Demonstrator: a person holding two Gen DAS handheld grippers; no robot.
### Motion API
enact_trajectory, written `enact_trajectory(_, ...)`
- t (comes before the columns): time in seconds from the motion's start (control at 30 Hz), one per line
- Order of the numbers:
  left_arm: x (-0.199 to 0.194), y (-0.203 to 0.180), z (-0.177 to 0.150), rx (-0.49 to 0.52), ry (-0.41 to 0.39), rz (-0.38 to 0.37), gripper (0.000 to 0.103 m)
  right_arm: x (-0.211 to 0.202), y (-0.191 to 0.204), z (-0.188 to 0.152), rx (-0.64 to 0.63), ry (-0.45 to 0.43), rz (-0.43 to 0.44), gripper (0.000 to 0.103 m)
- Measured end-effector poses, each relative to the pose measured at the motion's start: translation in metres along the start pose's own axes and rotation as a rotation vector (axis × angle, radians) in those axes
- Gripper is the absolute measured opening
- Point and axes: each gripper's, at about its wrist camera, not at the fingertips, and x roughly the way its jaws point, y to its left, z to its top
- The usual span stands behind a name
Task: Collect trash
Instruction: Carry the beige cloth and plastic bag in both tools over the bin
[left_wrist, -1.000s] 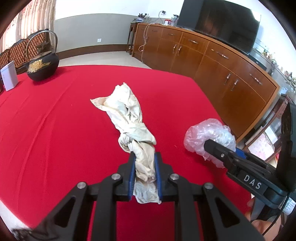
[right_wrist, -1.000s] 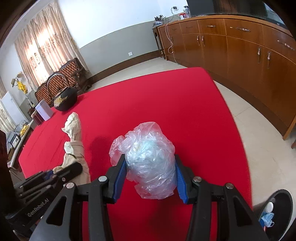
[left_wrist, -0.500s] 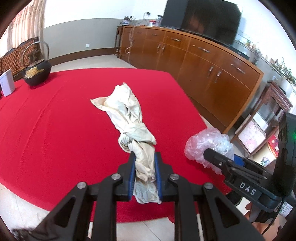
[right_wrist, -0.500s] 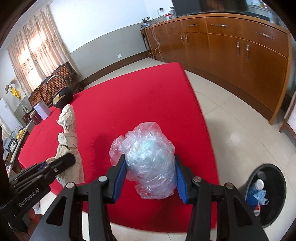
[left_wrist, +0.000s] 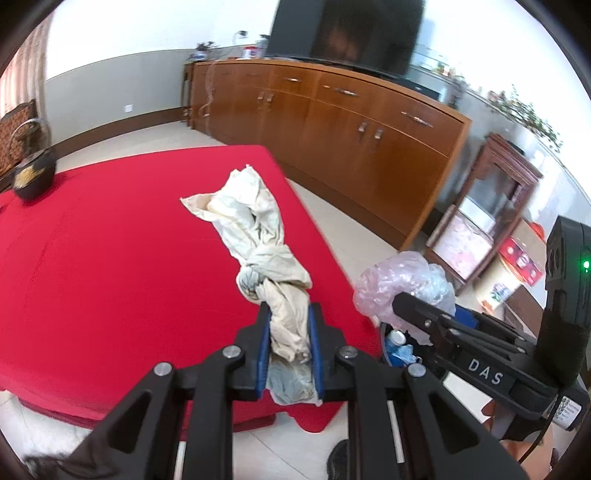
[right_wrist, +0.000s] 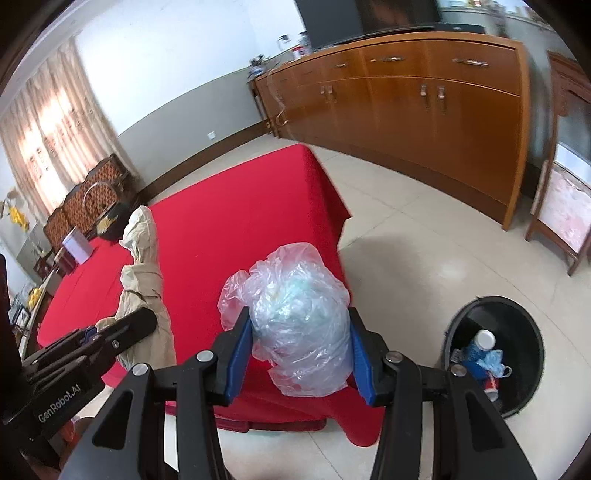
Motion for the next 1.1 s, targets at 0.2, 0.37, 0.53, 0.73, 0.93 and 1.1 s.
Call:
enact_trajectory(0.2, 0.009, -0.040, 0.000, 0.053, 0.021, -0.063, 0.020, -0.028, -0.044, -0.006, 0.062, -0.033, -0.064, 0.050)
enact_trajectory(0.37, 0.019, -0.072, -0.005, 0.082, 0.054, -0.104, 0.020, -0.048, -0.091, -0.011, 0.122, -0.056, -0.132, 0.050)
enact_trajectory(0.53, 0.027, -0.101, -0.010, 0.116, 0.078, -0.135, 0.020, -0.066, -0.137, -0.013, 0.181, -0.077, -0.187, 0.050)
enact_trajectory(0.73, 0.041, -0.138, -0.014, 0.165, 0.106, -0.172, 0.020, -0.076, -0.188, -0.019, 0.247, -0.086, -0.238, 0.050)
enact_trajectory(0.93, 0.056, -0.166, -0.017, 0.199, 0.134, -0.201, 0.020, -0.080, -0.226, -0.028, 0.325, -0.089, -0.250, 0.050)
enact_trajectory(1.1, 0.072, -0.187, -0.022, 0.219, 0.166, -0.227, 0.020, -0.077, -0.253, -0.031, 0.357, -0.068, -0.270, 0.050)
